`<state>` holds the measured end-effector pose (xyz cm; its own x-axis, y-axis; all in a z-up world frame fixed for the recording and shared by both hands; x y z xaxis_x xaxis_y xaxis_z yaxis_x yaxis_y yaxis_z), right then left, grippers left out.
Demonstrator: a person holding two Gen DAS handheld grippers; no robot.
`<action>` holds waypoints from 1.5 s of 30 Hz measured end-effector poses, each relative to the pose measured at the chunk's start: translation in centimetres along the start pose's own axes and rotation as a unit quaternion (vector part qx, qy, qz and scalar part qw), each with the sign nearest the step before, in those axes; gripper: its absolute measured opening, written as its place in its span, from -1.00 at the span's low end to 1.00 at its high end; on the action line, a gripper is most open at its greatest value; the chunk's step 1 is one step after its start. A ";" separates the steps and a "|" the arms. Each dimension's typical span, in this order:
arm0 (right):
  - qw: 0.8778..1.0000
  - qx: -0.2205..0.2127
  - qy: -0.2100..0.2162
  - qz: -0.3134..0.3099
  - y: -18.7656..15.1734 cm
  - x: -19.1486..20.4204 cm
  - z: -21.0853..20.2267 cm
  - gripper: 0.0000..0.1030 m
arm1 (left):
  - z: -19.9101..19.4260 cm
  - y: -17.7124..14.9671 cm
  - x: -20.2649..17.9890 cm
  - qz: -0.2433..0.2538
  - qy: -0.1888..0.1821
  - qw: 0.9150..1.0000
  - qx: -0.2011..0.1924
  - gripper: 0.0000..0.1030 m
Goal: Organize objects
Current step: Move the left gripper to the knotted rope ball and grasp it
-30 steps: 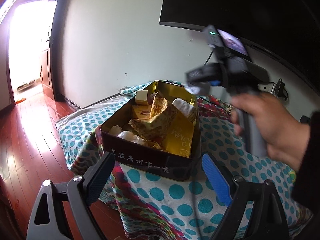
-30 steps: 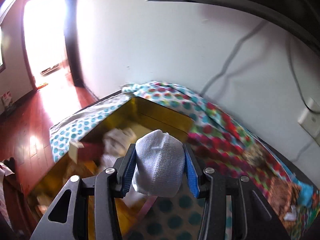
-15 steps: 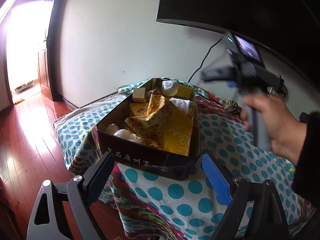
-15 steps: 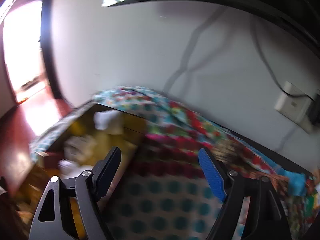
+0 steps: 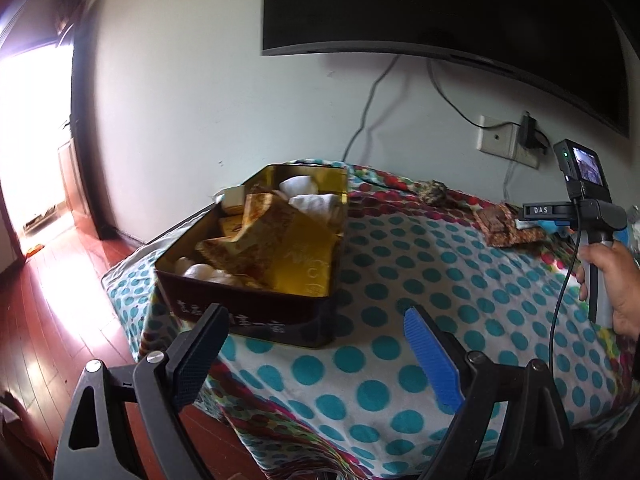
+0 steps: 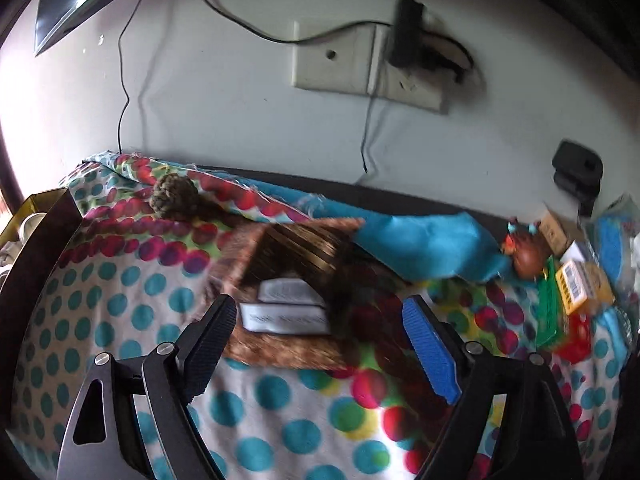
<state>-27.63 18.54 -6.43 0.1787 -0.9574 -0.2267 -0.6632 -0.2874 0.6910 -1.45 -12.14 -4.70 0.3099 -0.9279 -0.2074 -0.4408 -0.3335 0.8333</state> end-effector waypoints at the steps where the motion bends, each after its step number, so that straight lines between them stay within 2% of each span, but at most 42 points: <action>1: 1.000 -0.002 0.002 -0.001 -0.2 -0.2 0.0 0.67 | 0.0 -0.3 -0.5 0.008 -0.002 1.000 -0.001 0.78; 3: 1.000 -0.006 0.010 -0.005 -0.1 0.1 0.0 0.86 | -0.1 -0.9 -1.1 0.017 -0.006 1.000 0.001 0.78; 5: 1.000 -0.012 0.024 -0.011 0.3 0.9 0.2 0.94 | -0.2 -1.4 -1.7 0.021 -0.012 1.000 0.004 0.78; 11: 0.998 0.007 0.031 -0.055 1.9 4.2 1.6 0.96 | -0.6 -1.6 -3.6 0.030 -0.033 0.999 0.011 0.78; 16: 0.998 0.021 0.030 -0.048 2.0 4.4 3.7 0.96 | 0.2 0.4 -5.4 0.055 -0.038 0.998 0.005 0.78; 19: 0.998 0.024 0.042 -0.034 1.4 4.3 4.8 0.96 | 1.1 1.8 -6.4 0.069 -0.040 0.997 0.003 0.78; 21: 0.997 0.044 0.050 -0.026 1.0 4.1 5.8 0.98 | 1.7 3.1 -7.3 0.076 -0.044 0.996 -0.006 0.78; 23: 0.998 0.039 0.057 -0.004 0.9 3.3 5.8 0.99 | 2.7 4.6 -8.1 0.075 -0.049 0.996 -0.010 0.78; 26: 0.998 0.033 0.049 0.034 0.5 1.9 5.6 1.00 | 5.4 7.2 -10.3 0.081 -0.049 0.995 -0.023 0.78; 28: 0.997 0.036 0.053 0.049 0.4 1.4 5.8 1.00 | 8.6 8.7 -12.4 0.090 -0.046 0.995 -0.015 0.78; 31: 0.997 0.046 0.051 0.039 0.5 1.9 6.1 1.00 | 12.8 10.1 -14.9 0.105 -0.048 0.993 -0.004 0.78; 36: 0.998 0.050 0.040 0.005 0.9 3.2 6.3 1.00 | 19.7 10.7 -17.8 0.111 -0.048 0.992 0.023 0.78; 37: 0.998 0.049 0.043 0.005 0.8 3.1 6.2 1.00 | 21.2 10.7 -18.1 0.110 -0.038 0.993 0.031 0.78; 42: 0.997 0.047 0.058 0.016 0.8 2.8 6.4 1.00 | 25.0 10.7 -18.5 0.088 -0.025 0.994 0.052 0.78; 45: 0.997 0.046 0.056 0.012 0.9 3.0 6.3 1.00 | 27.2 11.0 -19.0 0.076 -0.030 0.995 0.065 0.78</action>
<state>-32.27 15.60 -10.86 0.2377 -0.9627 -0.1291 -0.7313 -0.2649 0.6285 -35.09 -2.69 -5.55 0.1814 -0.9764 -0.1172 -0.5846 -0.2029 0.7855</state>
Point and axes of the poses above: each gripper's, at about its wrist camera, not at the fingertips, and z roughly the way its jaws point, x to its left, y to its top, the point moved 2 cm from there along z, roughly the way its jaws point, and after that the axes turned 13 degrees about -z, right-handed, at the moved point
